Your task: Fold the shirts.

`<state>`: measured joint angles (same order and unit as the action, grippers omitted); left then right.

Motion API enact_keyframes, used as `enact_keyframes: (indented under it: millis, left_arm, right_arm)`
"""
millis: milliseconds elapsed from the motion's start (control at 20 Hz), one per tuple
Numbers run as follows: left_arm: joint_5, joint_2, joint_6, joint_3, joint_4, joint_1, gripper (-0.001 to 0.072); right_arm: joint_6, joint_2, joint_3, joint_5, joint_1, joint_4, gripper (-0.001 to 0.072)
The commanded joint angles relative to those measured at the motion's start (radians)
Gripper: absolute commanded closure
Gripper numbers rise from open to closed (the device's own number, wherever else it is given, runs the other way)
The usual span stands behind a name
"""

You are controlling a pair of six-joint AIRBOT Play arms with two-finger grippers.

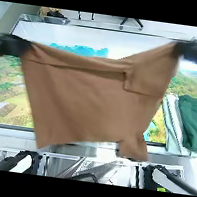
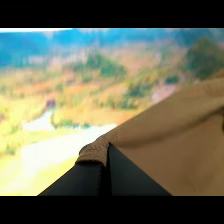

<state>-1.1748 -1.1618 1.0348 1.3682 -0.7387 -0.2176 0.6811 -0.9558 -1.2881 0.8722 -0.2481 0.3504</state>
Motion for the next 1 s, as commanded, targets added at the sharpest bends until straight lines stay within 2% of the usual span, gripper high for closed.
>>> enact_keyframes:
  millis: [0,150,300,500,650,800,950]
  left_arm:
    - [0.085,-0.385,-0.059,-0.012,-0.003,0.037,0.0692]
    - [0.030,-0.697,-0.011,0.200,-0.003,0.024,0.0693]
    - [-0.019,-0.869,0.053,0.399,-0.003,0.025,0.0693]
    - [-0.021,-0.905,0.093,0.556,-0.004,0.029,0.0693]
    - [-0.076,-0.905,0.097,0.622,-0.007,0.034,0.0693]
    - [-0.107,-0.905,0.149,0.634,-0.165,0.058,0.0693]
    - [-0.099,-0.904,0.171,0.610,-0.280,0.089,0.0693]
  right_arm:
    - [-0.058,-0.295,0.052,-0.132,0.026,-0.015,0.0693]
    - [-0.088,-0.525,-0.082,-0.166,0.024,-0.030,0.0694]
    - [-0.083,-0.655,-0.229,-0.165,0.026,-0.044,0.0694]
    - [-0.064,-0.647,-0.318,-0.103,-0.002,0.003,0.0694]
    - [0.055,-0.605,-0.317,-0.017,-0.019,0.205,0.0695]
    - [0.192,-0.590,-0.305,0.056,-0.010,0.445,0.0696]
    - [0.198,-0.591,-0.258,0.059,-0.003,0.463,0.0696]
